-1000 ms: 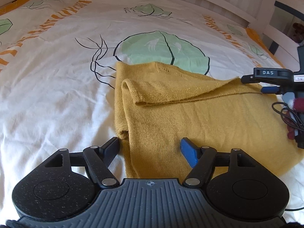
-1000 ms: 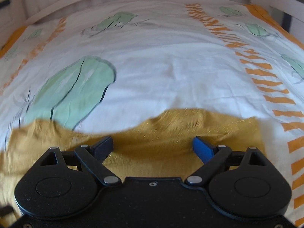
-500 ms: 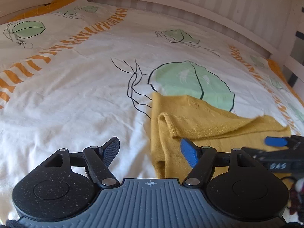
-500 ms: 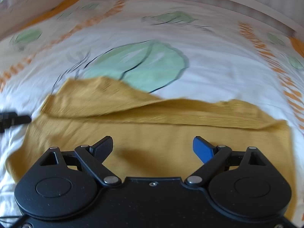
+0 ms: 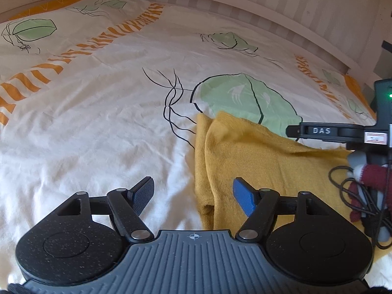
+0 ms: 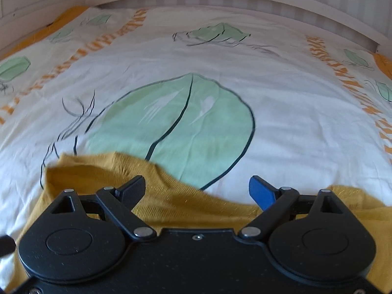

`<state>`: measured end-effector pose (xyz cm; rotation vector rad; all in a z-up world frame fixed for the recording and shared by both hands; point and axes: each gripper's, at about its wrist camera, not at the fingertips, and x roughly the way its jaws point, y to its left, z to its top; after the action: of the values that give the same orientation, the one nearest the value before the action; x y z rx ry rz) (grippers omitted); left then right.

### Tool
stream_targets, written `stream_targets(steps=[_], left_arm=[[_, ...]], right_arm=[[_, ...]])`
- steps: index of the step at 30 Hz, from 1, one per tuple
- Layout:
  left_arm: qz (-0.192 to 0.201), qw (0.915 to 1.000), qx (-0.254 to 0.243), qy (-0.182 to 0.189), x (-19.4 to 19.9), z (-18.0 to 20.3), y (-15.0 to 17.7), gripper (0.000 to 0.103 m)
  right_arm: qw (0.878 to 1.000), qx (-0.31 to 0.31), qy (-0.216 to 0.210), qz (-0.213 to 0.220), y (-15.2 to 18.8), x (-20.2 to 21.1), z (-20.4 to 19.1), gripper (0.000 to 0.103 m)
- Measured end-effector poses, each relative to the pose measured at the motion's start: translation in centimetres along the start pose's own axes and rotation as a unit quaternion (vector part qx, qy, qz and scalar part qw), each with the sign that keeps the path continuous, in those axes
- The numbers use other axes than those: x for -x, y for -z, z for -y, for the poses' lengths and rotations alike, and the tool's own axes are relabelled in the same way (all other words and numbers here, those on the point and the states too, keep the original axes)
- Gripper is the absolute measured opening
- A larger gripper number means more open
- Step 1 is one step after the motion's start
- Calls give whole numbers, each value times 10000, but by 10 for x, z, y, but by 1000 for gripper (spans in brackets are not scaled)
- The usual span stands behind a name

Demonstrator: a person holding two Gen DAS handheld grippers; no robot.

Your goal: Fold small clothes

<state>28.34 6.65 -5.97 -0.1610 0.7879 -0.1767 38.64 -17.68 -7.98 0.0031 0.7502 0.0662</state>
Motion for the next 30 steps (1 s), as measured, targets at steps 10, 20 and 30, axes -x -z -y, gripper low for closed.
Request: stream_targets(steps=[10, 20, 30], left_arm=[[-89, 9999, -85, 8, -2, 4, 4, 70], [-369, 9988, -300, -146, -15, 9, 11, 77], [-477, 9973, -541, -162, -21, 14, 16, 100]], right_arm=[[9992, 317, -78, -223, 27, 6, -11, 92], [9997, 98, -52, -220, 30, -8, -8, 102], [9993, -201, -225, -239, 23, 13, 10, 102]])
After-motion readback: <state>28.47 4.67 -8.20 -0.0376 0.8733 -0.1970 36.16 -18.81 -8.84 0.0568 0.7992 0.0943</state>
